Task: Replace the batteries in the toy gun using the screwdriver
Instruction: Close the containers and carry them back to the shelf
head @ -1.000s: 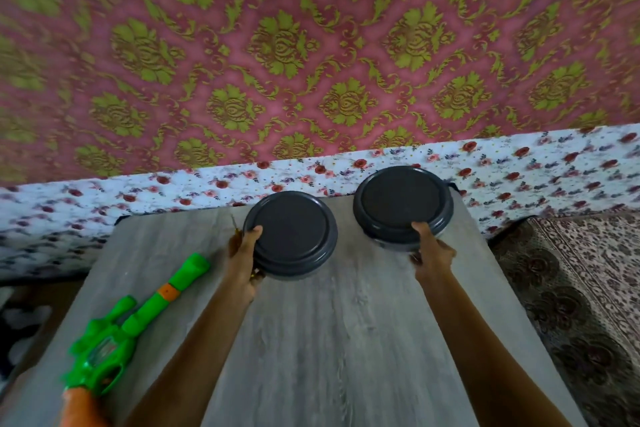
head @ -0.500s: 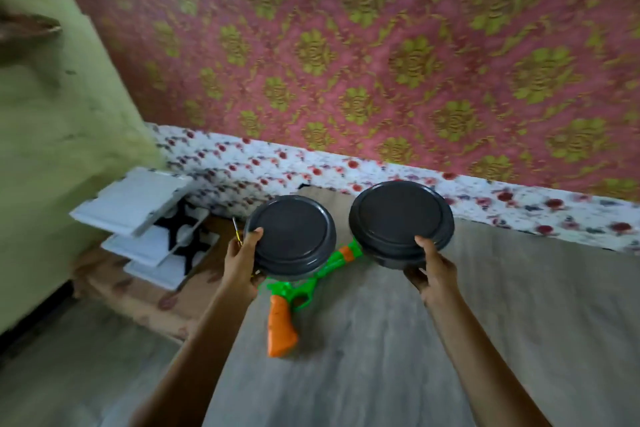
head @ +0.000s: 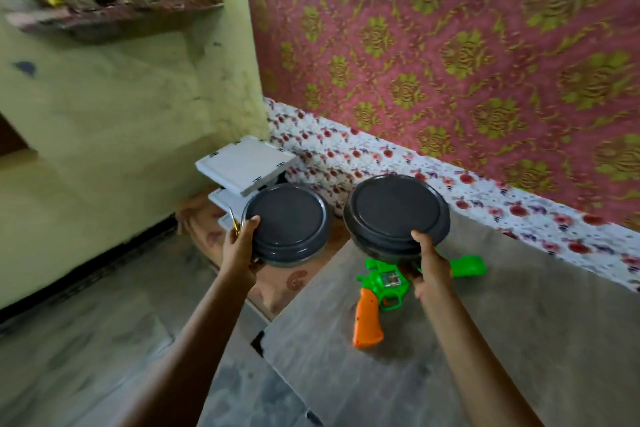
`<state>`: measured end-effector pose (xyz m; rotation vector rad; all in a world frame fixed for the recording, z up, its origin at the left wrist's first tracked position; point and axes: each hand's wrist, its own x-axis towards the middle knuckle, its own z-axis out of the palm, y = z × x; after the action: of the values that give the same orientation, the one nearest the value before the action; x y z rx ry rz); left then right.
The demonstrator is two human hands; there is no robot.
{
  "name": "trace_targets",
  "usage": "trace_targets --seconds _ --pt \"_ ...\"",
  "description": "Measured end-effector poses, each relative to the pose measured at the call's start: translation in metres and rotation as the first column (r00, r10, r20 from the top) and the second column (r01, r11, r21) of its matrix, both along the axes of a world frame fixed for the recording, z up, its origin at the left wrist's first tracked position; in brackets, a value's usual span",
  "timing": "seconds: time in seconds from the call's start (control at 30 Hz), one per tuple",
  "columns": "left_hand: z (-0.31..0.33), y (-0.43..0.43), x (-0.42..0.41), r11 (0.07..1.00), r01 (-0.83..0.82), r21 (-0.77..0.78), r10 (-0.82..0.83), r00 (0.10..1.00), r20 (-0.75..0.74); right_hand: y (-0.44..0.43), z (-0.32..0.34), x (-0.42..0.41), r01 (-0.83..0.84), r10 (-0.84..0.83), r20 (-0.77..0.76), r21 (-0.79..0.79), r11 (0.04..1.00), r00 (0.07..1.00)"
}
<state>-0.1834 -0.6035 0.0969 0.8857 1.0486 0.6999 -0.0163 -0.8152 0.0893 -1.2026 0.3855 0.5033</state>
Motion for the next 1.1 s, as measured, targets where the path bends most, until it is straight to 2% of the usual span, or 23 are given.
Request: trace_targets --seconds 0.13,0.37,0.5,0.57,0.8,1.1 --pt "-0.005 0.021 -0.026 0.999 -0.052 0.002 0.052 0.998 -0.02 0.031 -0.001 -0.013 -0.005 0.005 -0.022 0.027 1.0 1.0" --pt "-0.012 0.08 -0.056 0.99 -0.141 -0.029 0.141 0.99 0.02 0.105 -0.006 -0.028 -0.125 0.125 -0.039 0.011 0.992 0.991" --pt "-0.026 0.144 -0.074 0.986 -0.159 -0.053 0.16 0.987 0.013 0.172 -0.011 -0.04 -0.167 0.163 -0.074 -0.056 0.984 0.984" --pt "-0.03 0.186 -0.082 0.986 -0.157 -0.058 0.158 0.987 0.017 0.214 -0.013 -0.048 -0.188 0.185 -0.079 -0.027 0.982 0.979" --pt "-0.022 0.326 -0.1 0.997 -0.078 -0.014 0.078 0.997 -0.026 0.353 -0.01 -0.08 -0.126 0.132 -0.095 0.064 0.99 0.987" --pt "-0.026 0.435 -0.086 0.999 -0.016 -0.044 0.015 1.0 -0.012 0.457 -0.013 -0.071 -0.045 0.051 -0.101 0.061 0.997 0.994"
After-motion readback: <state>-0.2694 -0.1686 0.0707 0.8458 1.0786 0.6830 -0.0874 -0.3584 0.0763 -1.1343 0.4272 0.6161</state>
